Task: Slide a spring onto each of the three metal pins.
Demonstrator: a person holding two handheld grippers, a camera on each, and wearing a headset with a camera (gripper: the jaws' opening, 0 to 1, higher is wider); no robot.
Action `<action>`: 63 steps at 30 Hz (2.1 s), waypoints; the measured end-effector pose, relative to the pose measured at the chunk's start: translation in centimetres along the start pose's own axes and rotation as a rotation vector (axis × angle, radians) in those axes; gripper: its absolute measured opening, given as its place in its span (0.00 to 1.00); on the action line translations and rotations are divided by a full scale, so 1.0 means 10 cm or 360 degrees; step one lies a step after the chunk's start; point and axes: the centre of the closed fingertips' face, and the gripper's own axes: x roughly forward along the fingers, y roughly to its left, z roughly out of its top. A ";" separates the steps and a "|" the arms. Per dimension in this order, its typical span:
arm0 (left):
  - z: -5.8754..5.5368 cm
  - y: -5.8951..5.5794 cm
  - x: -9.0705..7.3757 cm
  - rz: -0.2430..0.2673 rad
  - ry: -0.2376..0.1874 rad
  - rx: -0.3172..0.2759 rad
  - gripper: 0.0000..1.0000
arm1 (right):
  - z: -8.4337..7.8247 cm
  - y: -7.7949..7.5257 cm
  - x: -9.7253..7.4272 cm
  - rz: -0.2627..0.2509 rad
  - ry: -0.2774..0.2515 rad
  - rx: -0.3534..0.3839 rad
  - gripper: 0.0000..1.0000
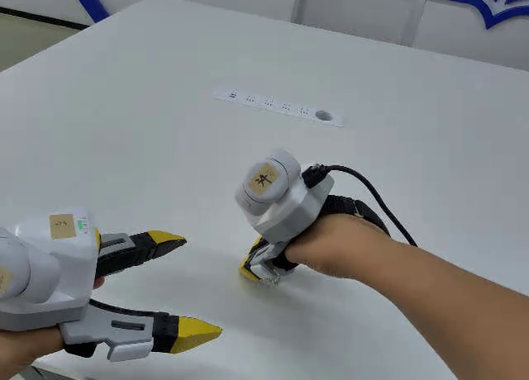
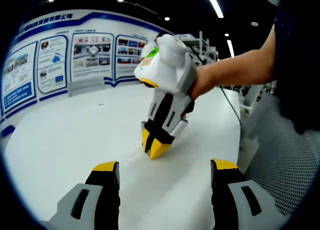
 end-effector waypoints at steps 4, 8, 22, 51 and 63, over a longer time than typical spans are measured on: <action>0.01 -0.01 0.02 -0.0006 0.0000 0.0004 0.76 | 0.01 0.00 -0.10 -0.0011 -0.0040 0.0014 0.12; 0.02 -0.03 0.05 -0.0017 -0.0003 0.0009 0.75 | 0.00 0.00 -0.18 -0.0026 -0.0075 0.0024 0.11; 0.07 -0.08 0.11 -0.0050 0.0010 0.0032 0.75 | -0.13 -0.04 -0.45 -0.0088 -0.0191 0.0092 0.11; 0.12 -0.09 0.12 -0.0062 0.0006 0.0053 0.75 | 0.27 -0.26 -1.17 -0.0245 -0.0723 0.0228 0.11; 0.12 -0.08 0.10 -0.0053 0.0005 0.0049 0.75 | 0.42 -0.37 -1.18 -0.0257 -0.0824 0.0283 0.11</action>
